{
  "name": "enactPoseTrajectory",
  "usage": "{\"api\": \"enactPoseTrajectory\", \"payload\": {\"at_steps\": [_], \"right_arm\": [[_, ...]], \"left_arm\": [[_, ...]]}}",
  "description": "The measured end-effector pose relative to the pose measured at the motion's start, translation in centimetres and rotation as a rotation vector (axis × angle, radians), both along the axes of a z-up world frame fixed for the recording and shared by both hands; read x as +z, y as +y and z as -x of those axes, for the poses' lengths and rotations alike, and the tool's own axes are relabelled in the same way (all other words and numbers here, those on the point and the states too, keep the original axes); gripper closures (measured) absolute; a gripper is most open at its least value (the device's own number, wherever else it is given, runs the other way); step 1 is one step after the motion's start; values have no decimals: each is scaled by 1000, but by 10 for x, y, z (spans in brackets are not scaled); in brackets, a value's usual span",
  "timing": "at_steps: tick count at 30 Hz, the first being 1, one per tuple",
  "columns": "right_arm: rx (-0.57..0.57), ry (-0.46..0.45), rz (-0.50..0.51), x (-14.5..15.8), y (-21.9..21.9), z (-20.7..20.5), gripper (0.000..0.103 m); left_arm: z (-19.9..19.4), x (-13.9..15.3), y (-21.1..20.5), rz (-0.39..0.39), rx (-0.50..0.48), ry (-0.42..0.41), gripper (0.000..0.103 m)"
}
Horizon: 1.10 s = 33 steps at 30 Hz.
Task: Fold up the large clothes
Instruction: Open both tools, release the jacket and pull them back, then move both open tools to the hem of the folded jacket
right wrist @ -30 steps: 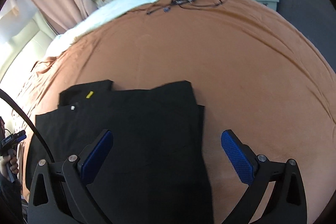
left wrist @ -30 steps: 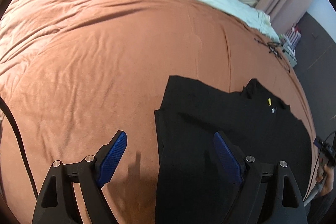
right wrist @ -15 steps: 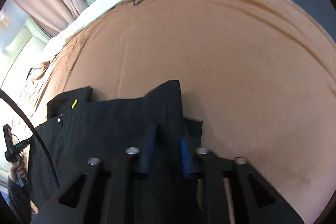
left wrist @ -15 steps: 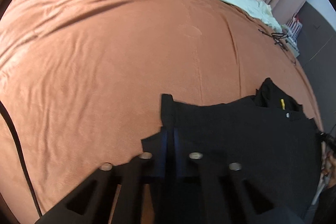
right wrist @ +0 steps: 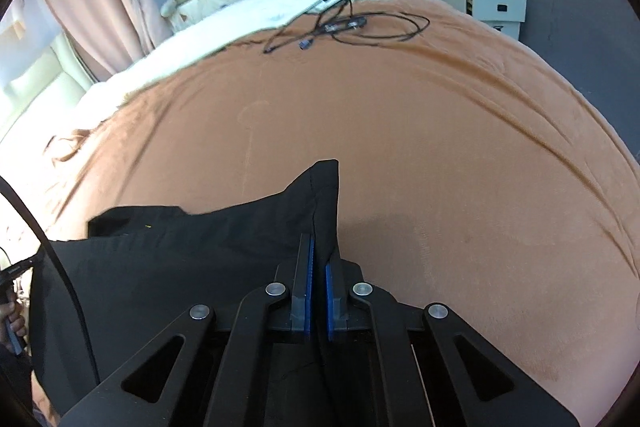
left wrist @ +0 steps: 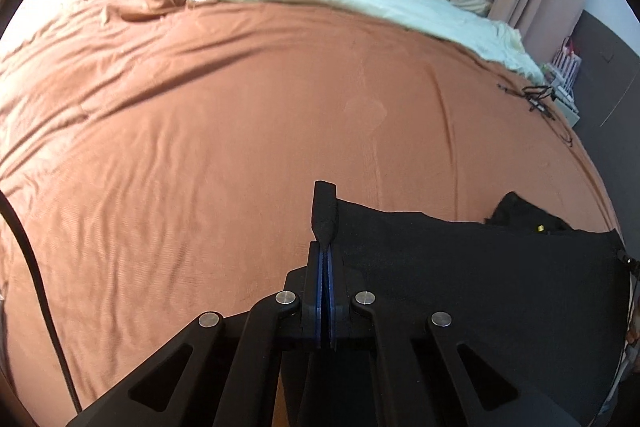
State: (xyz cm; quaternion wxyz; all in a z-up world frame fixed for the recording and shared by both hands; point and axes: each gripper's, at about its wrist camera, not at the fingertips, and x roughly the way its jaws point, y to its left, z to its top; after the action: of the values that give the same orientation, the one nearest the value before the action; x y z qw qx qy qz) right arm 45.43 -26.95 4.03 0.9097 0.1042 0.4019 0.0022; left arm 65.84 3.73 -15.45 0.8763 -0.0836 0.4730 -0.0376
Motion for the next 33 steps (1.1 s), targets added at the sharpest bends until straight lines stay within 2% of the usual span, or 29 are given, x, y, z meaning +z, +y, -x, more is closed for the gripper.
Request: {"api": "enactPoseTrajectory", "payload": {"at_steps": [4, 5, 6, 7, 8, 9, 11, 17, 22, 26, 33], "right_arm": [[-7, 70, 23, -10, 11, -9, 101], [-6, 83, 32, -10, 12, -6, 99], [-13, 86, 50, -8, 13, -2, 91], [-18, 85, 66, -5, 13, 0, 81], [-18, 75, 78, -1, 13, 6, 47], [-2, 52, 64, 5, 14, 15, 21], [17, 40, 61, 15, 16, 26, 20], [76, 26, 97, 31, 24, 68, 20], [152, 26, 103, 39, 34, 115, 20], [200, 36, 99, 44, 39, 138, 20], [286, 72, 111, 36, 53, 180, 20]], "left_arm": [[-7, -16, -8, -32, -14, 70, 100], [-6, -15, -7, -31, -14, 74, 97], [-3, -13, -6, -22, -14, 73, 93], [0, -9, -3, -11, -13, 69, 90], [4, -5, -2, -5, -12, 66, 75], [9, -1, -1, -2, -12, 60, 52], [24, 13, 1, -2, -10, 18, 33], [68, 37, -8, -18, -48, -11, 32], [112, 45, -24, -30, -108, -16, 32], [150, 41, -40, -35, -155, 1, 32], [206, 21, -71, -54, -230, 42, 32]]}}
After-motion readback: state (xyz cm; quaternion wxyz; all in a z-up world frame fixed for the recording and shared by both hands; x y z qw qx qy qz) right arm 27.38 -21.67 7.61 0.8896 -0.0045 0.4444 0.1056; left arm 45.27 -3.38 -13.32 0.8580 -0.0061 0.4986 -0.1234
